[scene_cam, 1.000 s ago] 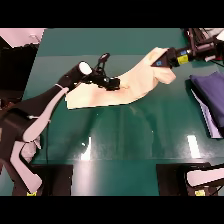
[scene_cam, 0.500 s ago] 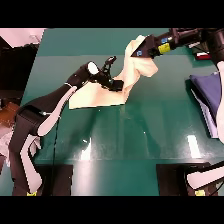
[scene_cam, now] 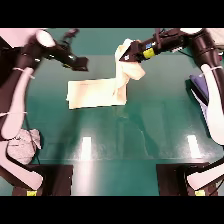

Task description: Fold the shirts.

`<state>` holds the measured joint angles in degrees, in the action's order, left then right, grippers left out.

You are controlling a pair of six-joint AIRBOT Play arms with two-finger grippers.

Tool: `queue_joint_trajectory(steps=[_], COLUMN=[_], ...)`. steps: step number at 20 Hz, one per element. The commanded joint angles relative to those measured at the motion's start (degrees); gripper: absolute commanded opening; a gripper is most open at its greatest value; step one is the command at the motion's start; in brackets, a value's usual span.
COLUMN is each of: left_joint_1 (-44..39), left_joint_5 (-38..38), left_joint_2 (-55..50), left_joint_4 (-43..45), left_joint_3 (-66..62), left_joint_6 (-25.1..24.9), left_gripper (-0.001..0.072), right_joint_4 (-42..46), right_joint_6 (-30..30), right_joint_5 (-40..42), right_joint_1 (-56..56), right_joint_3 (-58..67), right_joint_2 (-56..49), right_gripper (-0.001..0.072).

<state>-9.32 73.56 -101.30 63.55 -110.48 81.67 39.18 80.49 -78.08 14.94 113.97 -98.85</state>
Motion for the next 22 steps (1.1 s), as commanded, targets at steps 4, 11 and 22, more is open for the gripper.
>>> queue_joint_trajectory(steps=[4,11,22], left_joint_1=[10.8,11.3,11.3], left_joint_5=[10.3,13.0,14.4], left_joint_2=[9.7,11.4,11.4], left_joint_4=[0.9,0.3,0.3], left_joint_3=[-0.1,-0.1,-0.1], left_joint_6=[-2.1,-2.1,-2.1], left_gripper=[0.0027,0.0026,0.0027], right_joint_4=[-0.4,-1.9,5.9], right_joint_6=[-4.6,-11.0,-6.3], right_joint_5=[9.4,24.8,9.0], right_joint_1=[8.7,21.0,-3.6], right_joint_3=[-0.1,7.6,-20.5], right_joint_2=[-6.5,-18.2,-2.1], right_gripper=[0.0017,0.0502,0.0685])
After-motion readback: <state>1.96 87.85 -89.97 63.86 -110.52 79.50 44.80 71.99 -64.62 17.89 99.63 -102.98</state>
